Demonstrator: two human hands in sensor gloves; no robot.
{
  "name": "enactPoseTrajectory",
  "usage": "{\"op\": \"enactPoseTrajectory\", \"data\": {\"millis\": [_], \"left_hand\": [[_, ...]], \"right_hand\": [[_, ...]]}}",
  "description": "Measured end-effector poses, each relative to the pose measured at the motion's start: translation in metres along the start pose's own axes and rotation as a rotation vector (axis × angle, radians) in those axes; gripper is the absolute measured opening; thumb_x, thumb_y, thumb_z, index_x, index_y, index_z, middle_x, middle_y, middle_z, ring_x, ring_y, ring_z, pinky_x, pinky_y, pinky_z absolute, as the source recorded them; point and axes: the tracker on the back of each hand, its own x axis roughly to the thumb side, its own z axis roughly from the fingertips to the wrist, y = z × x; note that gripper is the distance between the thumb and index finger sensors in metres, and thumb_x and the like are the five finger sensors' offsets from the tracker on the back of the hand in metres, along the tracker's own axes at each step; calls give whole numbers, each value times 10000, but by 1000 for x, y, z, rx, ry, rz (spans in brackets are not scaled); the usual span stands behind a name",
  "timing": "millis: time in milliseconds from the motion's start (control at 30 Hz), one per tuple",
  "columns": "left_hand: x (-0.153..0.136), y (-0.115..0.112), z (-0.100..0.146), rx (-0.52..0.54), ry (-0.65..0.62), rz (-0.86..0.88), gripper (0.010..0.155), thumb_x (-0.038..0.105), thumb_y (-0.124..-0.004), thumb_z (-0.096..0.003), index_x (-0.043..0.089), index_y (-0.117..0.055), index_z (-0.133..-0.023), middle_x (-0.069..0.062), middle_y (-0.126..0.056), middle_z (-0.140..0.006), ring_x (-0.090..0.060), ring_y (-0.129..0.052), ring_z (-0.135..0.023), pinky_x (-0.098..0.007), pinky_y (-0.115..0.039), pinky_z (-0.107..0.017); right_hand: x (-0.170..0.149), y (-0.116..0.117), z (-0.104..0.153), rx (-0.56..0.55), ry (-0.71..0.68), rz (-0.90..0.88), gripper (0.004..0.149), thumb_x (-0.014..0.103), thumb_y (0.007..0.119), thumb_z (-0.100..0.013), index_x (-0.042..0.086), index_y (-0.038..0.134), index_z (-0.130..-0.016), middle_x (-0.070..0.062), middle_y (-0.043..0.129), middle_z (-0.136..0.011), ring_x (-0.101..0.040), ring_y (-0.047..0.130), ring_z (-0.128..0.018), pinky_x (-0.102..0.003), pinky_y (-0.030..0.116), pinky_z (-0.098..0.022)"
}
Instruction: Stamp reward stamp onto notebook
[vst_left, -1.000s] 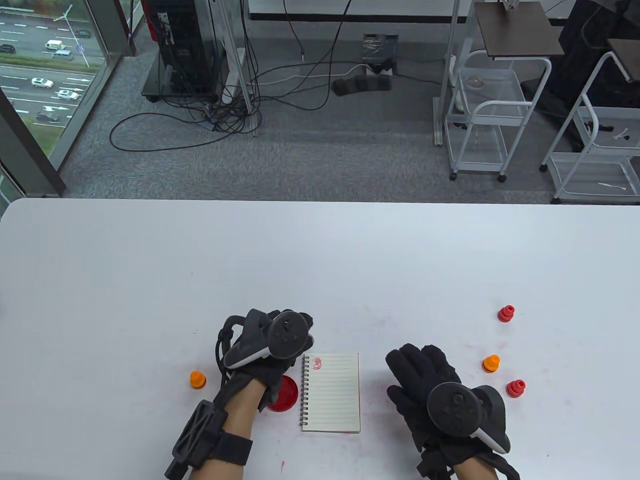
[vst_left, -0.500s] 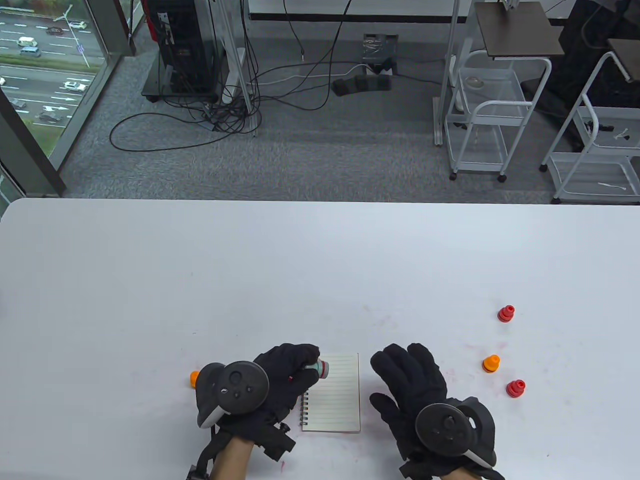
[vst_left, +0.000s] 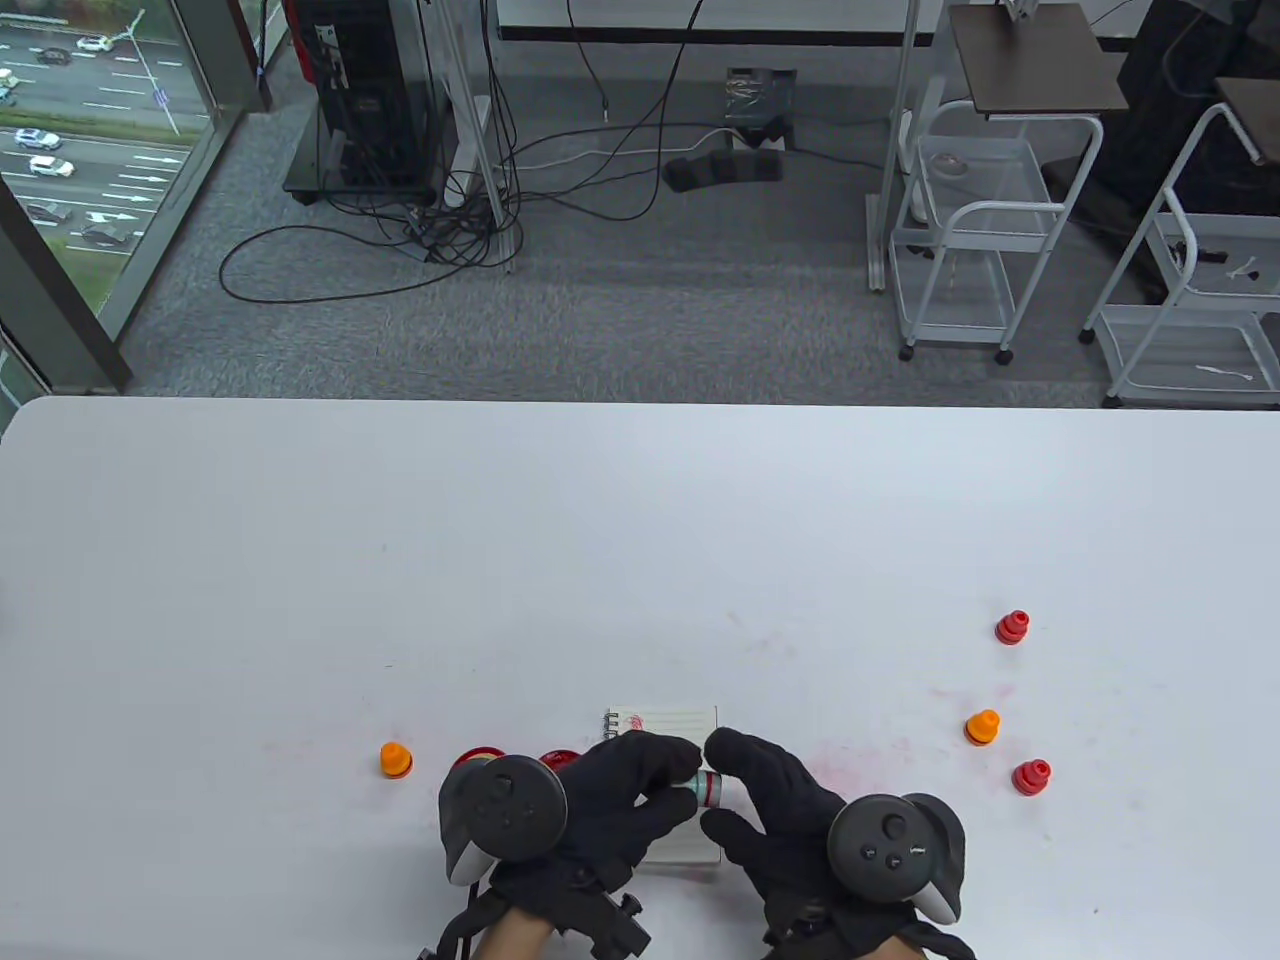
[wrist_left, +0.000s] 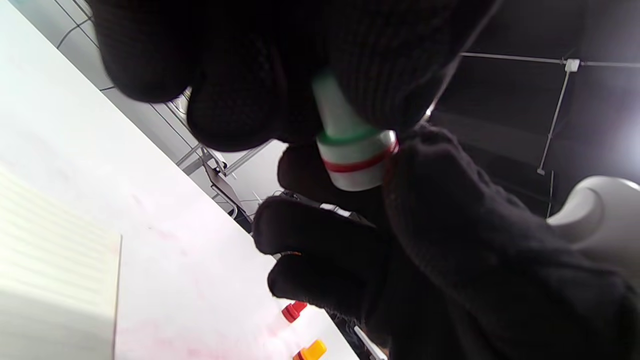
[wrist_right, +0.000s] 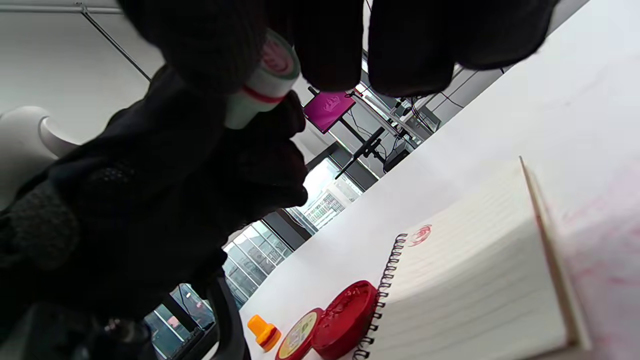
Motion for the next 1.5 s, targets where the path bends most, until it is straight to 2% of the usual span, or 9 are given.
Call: {"op": "enactPoseTrajectory", "data": {"millis": [200, 467, 600, 700, 900, 1033, 1200, 1300, 1500], "left_hand": [[0, 1, 0, -1, -7, 6, 473, 353, -888, -425, 213, -836, -874, -99, -958, -834, -226, -1005, -610, -455, -860, -539], [-1, 4, 0, 2, 3, -23, 471, 345, -889, -421, 212, -843, -871, -102, -962, -830, -223, -1011, -602, -456, -865, -536], [-7, 17, 3, 36, 28, -4, 470, 343, -886, -424, 210, -842, -874, -108, -960, -832, -226, -1009, -605, -460, -862, -539], [-10, 28, 5, 56, 37, -40, 470, 344, -883, -427, 211, -842, -876, -105, -961, -833, -228, -1008, -607, -461, -860, -542], [-21, 48, 14, 82, 82, -106, 474, 349, -878, -431, 210, -842, -882, -104, -960, -835, -226, -1008, -609, -464, -859, -543], [-25, 55, 17, 91, 103, -147, 473, 344, -878, -432, 206, -844, -883, -109, -957, -837, -233, -1005, -611, -469, -854, -545], [-23, 56, 17, 33, 137, -421, 471, 345, -877, -432, 208, -847, -882, -106, -961, -835, -232, -1007, -611, -471, -855, -546], [-23, 56, 16, -1, 138, -502, 472, 346, -878, -430, 212, -847, -882, -103, -961, -837, -231, -1007, -613, -470, -855, -547], [-25, 53, 16, -38, 147, -517, 473, 346, -876, -430, 211, -849, -883, -101, -961, -838, -232, -1007, -614, -471, -855, -548]], "right_hand": [[-9, 0, -1, -10, 55, -196, 587, 300, 817, -434, 174, 595, -963, -120, 793, -917, -446, 872, -758, -614, 768, -548], [-11, 0, -1, -31, 84, -174, 586, 292, 830, -426, 165, 611, -954, -122, 808, -900, -428, 894, -735, -610, 777, -538], [-19, -4, 1, -54, 142, -151, 592, 277, 825, -433, 162, 595, -966, -128, 792, -914, -441, 879, -744, -621, 762, -544], [-26, -7, 2, -65, 162, -159, 558, 283, 834, -432, 280, 647, -958, -118, 815, -916, -474, 852, -766, -673, 705, -565], [-34, -15, 5, -48, 188, 49, 482, 301, 864, -415, 304, 725, -877, -81, 838, -916, -486, 805, -809, -733, 631, -587], [-41, -14, 5, 39, 210, 228, 415, 298, 873, -409, 293, 794, -816, -55, 856, -923, -477, 795, -827, -726, 632, -598], [-50, -3, 5, 165, 249, 459, 403, 293, 879, -401, 286, 808, -797, -34, 867, -927, -464, 789, -847, -729, 634, -604], [-55, 4, 3, 208, 268, 509, 445, 276, 875, -405, 301, 785, -839, -22, 857, -951, -469, 800, -848, -738, 636, -601], [-55, 13, 2, 251, 250, 619, 574, 263, 872, -407, 306, 701, -953, 4, 838, -990, -471, 746, -913, -738, 610, -623]]}}
